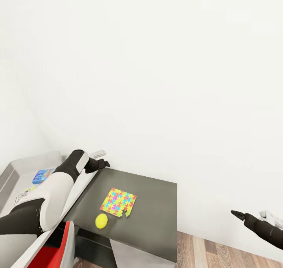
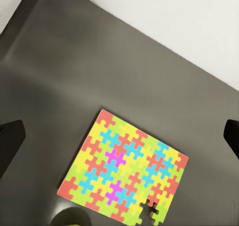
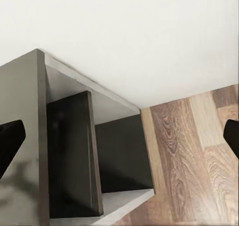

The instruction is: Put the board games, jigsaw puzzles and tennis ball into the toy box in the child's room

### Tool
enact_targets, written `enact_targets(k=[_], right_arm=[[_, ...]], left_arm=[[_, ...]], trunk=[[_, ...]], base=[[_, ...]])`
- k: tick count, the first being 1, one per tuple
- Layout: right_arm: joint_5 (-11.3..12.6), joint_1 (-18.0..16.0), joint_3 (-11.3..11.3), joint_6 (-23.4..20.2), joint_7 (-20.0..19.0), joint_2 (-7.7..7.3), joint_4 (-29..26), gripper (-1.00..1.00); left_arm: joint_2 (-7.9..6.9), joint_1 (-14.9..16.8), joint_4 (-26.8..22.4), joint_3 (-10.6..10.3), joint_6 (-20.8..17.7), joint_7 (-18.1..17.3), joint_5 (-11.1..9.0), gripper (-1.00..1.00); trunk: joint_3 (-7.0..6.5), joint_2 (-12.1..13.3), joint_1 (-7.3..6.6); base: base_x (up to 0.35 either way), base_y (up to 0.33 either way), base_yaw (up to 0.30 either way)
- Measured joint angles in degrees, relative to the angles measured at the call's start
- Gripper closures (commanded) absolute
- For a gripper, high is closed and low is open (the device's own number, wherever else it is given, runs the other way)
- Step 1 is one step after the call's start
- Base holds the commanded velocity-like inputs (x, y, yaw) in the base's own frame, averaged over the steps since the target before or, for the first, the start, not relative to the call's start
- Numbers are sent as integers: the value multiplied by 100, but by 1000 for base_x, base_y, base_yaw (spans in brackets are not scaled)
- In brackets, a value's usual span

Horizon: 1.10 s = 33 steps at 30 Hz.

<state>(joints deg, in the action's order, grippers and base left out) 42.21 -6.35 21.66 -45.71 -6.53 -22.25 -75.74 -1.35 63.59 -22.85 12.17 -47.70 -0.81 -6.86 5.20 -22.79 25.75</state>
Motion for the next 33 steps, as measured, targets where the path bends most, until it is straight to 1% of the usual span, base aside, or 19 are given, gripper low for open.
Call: enact_targets(k=[1,2,5,10,11,17,33], right_arm=[[-1,0,-2,0,2,0,-1,-100],[-2,0,-80,8,107,0,-31,-100],[-1,-1,-163,7,222,0,-59,-100],[-9,-1,-228,-2,311,-5,-77,-100],[-10,-1,-233,-4,318,-6,-78,-100],[-14,-1,-247,-10,338,-8,-72,-100],[-13,-3,-251,-3,343,-8,-38,-100]], left_arm=[[0,0,0,-1,0,0,1,-100],[5,3,14,-91,17,9,-1,-100],[12,5,30,-255,64,19,-2,-100],[17,7,58,-505,219,27,-4,-100],[17,8,70,-529,238,28,-4,-100],[25,5,142,-607,323,28,-3,-100],[45,2,253,-631,583,21,3,-100]], trunk=[[0,0,0],[0,0,0],[0,0,0],[11,0,0],[17,0,0],[65,0,0],[214,0,0]], base=[[0,0,0],[0,0,0],[0,0,0],[0,0,0],[0,0,0],[0,0,0],[0,0,0]])
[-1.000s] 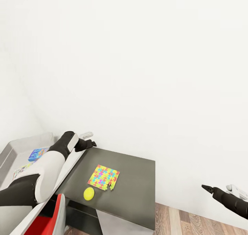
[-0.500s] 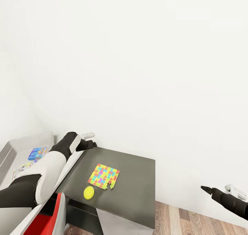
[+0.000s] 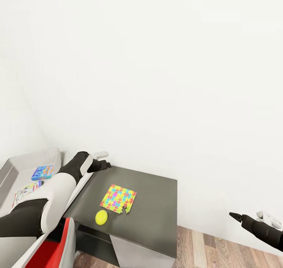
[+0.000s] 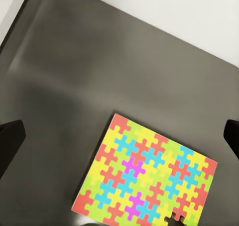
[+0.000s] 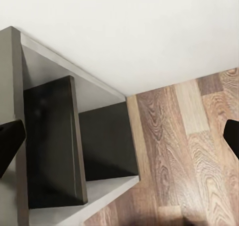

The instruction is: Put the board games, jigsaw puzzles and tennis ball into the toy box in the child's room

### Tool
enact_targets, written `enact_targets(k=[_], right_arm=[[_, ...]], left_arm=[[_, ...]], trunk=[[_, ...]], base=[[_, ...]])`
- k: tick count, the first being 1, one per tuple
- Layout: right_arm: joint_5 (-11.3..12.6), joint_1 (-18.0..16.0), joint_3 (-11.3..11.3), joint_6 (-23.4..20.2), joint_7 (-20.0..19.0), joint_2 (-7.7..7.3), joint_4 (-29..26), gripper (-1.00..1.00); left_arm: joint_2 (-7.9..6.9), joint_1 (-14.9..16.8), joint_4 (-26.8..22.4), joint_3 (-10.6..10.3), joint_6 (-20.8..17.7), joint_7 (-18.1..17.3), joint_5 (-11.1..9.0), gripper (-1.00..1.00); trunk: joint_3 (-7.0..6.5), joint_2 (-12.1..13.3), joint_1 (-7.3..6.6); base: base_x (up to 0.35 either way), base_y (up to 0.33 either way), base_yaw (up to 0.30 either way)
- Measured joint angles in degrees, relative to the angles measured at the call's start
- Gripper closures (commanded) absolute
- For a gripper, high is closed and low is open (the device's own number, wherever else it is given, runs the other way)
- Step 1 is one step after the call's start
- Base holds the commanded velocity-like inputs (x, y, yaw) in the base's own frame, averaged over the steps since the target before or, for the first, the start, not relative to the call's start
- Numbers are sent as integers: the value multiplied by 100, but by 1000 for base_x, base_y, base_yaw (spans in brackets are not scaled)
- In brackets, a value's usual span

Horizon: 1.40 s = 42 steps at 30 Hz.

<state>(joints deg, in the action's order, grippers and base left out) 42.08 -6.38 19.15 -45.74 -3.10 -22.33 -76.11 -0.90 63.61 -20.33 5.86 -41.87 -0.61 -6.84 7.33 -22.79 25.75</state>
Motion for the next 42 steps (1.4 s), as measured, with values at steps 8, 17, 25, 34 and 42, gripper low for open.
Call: enact_targets(k=[8,17,25,34,42], right_arm=[[0,0,0,0,0,0,7,-100],[0,-3,0,1,0,0,26,-100],[7,-1,4,-3,0,-2,29,-100],[14,-1,8,-6,0,0,35,-100],[17,0,9,-8,0,-7,44,-100]], left_arm=[[1,-2,15,-3,65,-15,9,-100],[-3,1,17,-9,129,-51,14,-100],[-35,-2,17,-32,207,-300,11,-100],[-86,-2,25,-49,448,-1269,122,-100],[-140,-2,162,-58,675,-1500,504,-100]], trunk=[[75,0,0],[160,0,0],[236,-1,0],[321,-1,0],[396,-1,0]], base=[[0,0,0],[0,0,0],[0,0,0],[0,0,0],[0,0,0]])
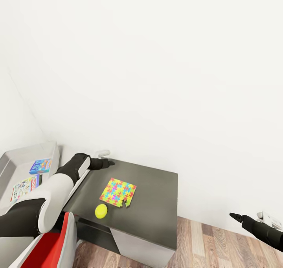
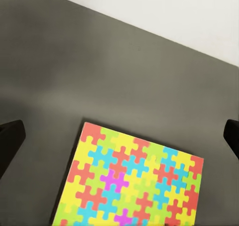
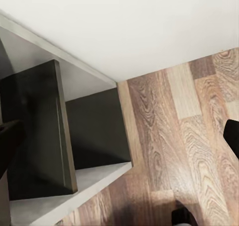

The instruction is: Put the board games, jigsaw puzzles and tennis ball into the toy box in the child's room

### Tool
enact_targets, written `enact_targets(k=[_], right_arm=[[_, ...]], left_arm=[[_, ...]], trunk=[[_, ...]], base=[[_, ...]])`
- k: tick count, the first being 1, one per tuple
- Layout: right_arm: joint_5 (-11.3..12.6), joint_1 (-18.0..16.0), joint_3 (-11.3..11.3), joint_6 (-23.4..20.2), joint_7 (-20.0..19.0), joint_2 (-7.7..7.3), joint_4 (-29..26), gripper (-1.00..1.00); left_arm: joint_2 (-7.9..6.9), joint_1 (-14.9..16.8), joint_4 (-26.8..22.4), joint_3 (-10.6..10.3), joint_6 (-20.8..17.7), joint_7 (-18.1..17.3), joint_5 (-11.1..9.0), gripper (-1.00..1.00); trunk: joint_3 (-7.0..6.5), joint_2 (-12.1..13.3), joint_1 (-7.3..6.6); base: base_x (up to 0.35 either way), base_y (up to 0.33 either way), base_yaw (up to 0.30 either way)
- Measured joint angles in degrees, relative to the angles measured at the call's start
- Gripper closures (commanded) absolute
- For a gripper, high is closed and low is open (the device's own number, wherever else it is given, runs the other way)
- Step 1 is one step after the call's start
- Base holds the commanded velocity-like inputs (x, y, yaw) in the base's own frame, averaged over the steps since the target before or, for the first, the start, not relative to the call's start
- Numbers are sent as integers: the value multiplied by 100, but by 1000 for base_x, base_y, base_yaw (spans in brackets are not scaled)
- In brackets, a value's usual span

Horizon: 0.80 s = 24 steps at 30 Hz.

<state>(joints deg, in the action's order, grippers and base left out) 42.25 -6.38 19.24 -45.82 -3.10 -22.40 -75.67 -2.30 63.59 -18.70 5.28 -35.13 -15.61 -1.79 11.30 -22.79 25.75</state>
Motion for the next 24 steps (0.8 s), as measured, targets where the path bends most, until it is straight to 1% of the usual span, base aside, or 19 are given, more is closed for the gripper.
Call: enact_targets(k=[9,24], right_arm=[[6,-1,2,-2,0,-2,2,-100],[9,0,1,-6,0,-1,8,-100]], left_arm=[[-12,0,34,-3,26,-24,76,-100],[-11,-8,40,-8,31,-32,90,-100]], trunk=[[85,0,0],[226,0,0]], base=[[0,0,0],[0,0,0]])
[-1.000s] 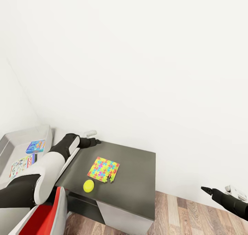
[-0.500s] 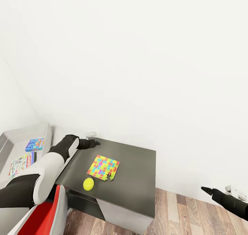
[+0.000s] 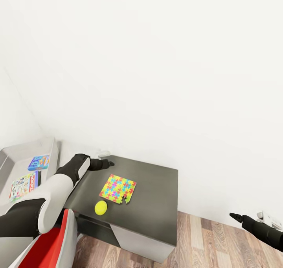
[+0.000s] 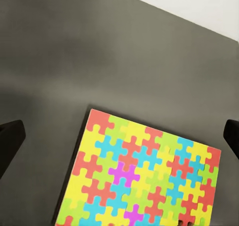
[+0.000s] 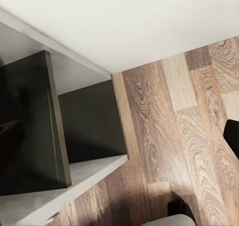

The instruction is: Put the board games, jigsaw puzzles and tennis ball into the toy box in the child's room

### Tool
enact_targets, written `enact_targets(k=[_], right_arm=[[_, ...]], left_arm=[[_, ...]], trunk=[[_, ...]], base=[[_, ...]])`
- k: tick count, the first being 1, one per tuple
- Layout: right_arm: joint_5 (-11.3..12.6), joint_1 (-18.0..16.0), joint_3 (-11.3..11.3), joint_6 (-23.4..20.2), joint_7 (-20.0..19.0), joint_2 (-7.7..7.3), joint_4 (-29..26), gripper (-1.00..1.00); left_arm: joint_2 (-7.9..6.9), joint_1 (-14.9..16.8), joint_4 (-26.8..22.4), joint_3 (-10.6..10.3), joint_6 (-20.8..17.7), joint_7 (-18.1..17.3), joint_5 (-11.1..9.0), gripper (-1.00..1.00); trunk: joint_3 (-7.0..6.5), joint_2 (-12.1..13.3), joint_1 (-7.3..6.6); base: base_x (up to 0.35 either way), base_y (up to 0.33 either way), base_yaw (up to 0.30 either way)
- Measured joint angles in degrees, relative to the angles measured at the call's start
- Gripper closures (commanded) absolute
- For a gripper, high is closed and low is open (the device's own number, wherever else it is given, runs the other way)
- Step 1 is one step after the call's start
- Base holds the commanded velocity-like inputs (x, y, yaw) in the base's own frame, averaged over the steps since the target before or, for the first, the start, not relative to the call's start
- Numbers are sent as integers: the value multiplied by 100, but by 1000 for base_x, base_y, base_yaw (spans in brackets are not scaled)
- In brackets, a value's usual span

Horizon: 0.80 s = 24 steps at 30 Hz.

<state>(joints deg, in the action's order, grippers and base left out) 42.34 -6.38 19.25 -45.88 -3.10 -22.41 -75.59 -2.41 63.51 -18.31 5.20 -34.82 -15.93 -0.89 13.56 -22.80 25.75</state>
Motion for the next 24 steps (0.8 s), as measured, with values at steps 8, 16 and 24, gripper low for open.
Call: enact_targets(k=[8,16,24], right_arm=[[0,1,3,-2,0,-1,3,-100],[0,1,2,-2,0,-1,4,-100],[8,0,4,-2,-4,-1,4,-100]], left_arm=[[-5,-14,3,-1,7,-191,1,-100],[-133,-27,2,-5,14,-567,40,-100],[-169,-31,1,-12,113,-623,47,-100]], trunk=[[75,0,0],[151,0,0],[226,0,0]], base=[[0,0,0],[0,0,0],[0,0,0]])
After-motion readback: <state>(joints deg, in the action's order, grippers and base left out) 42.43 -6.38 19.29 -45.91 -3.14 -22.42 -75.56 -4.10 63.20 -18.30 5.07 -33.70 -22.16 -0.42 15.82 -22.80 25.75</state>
